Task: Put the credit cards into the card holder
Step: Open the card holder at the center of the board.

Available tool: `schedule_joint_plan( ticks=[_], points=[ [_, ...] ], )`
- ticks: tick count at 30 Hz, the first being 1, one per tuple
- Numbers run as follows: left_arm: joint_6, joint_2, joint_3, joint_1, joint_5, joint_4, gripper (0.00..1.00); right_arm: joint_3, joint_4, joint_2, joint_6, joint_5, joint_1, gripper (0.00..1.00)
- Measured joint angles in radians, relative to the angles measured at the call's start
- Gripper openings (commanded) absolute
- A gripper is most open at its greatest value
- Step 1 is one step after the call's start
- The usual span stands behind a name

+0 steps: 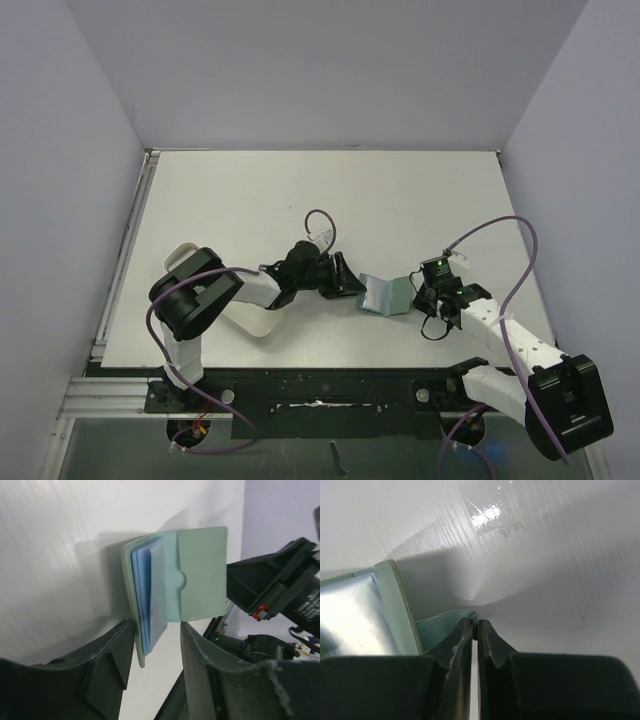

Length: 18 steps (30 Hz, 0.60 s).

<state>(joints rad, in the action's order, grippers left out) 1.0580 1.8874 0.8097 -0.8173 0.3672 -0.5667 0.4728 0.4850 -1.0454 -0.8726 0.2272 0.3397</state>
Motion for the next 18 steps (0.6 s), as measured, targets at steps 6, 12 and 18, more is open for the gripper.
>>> schedule_joint_plan(
  ticks=[6,12,18],
  points=[
    [0.091,0.000,-0.024,-0.010,0.036,-0.158,0.39,-0.020,-0.012,0.000,-0.001,-0.003,0.000,0.00],
    [0.108,0.013,-0.024,-0.024,0.043,-0.212,0.38,-0.031,-0.014,0.002,-0.003,-0.011,0.000,0.00],
    [0.064,0.032,-0.019,-0.029,0.028,-0.163,0.26,-0.032,-0.018,0.011,-0.003,-0.014,0.000,0.00]
  ],
)
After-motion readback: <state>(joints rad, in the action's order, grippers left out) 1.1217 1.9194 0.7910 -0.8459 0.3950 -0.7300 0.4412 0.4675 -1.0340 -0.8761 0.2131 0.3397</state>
